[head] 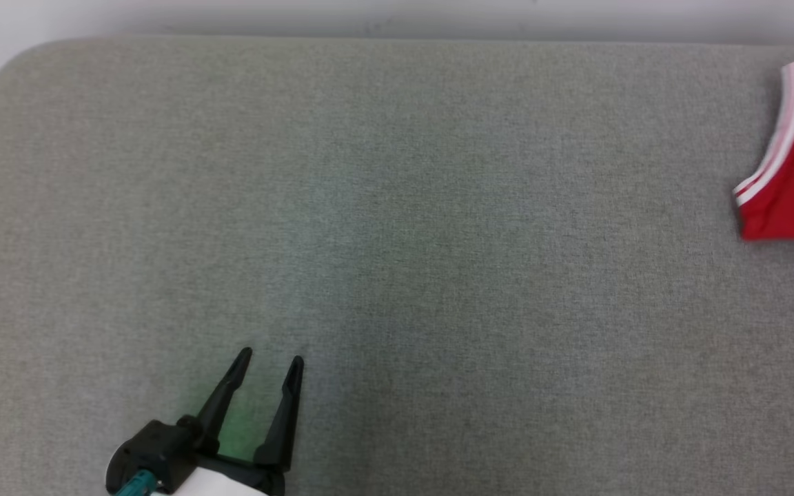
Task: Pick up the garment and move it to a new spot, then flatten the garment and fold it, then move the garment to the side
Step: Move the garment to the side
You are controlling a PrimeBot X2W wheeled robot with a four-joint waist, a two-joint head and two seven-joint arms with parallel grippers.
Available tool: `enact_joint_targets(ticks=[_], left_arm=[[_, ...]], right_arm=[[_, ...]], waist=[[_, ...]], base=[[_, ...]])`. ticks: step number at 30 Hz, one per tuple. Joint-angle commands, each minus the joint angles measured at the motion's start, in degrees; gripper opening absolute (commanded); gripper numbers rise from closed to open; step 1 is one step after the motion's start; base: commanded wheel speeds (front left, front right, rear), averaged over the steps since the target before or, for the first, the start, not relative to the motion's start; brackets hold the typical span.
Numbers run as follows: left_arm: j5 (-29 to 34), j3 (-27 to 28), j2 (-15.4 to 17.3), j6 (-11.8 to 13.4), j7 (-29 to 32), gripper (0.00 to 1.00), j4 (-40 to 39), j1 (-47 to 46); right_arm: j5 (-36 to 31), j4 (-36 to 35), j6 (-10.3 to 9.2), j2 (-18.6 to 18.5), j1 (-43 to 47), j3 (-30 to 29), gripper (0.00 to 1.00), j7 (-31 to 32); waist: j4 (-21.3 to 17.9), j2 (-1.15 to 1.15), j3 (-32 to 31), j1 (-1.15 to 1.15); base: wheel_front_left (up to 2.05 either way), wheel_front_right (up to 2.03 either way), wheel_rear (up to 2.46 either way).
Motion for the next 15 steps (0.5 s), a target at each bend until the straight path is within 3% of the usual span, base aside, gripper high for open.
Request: enact_joint_targets(ticks=[1, 8, 9, 11, 15], left_arm=[[-0.4, 0.1, 0.6, 0.1, -0.1, 1.00, -0.1, -0.3], [-0.4, 0.4, 1.6, 0.1, -0.1, 1.00, -0.4, -1.0], [-0.4, 0.5, 1.7, 0.1, -0.1, 1.00, -0.5, -1.1], [-0.3, 0.6, 1.8, 0.1, -0.1, 1.00, -0.5, -1.2], [0.0, 0.8, 1.8, 0.1, -0.1, 1.00, -0.3, -0.9]], right_arm=[[-1.5, -0.6, 0.01, -1.0, -0.7, -2.1, 0.00, 0.4], [-5.8, 1.4, 0.01, -2.1, 0.6, -12.9, 0.00, 4.2], [-7.1, 2.0, 0.00, -2.3, 1.0, -14.9, 0.20, 4.2], [-11.1, 3.6, 0.00, -2.0, 1.5, -18.6, 1.00, 3.8], [-18.7, 5.1, 0.01, -0.3, 2.0, -25.1, 1.00, 1.2]], waist=[[-0.6, 0.00, 0.9, -0.01], [-0.9, 0.00, 1.8, -0.01], [-0.9, 0.00, 1.9, -0.01], [-1.0, 0.00, 2.0, -0.01], [-1.2, 0.00, 1.6, -0.01]], base=[[0.00, 0.00, 0.00], [0.00, 0.00, 0.00], [0.00, 0.00, 0.00], [0.00, 0.00, 0.00], [0.00, 0.00, 0.00]])
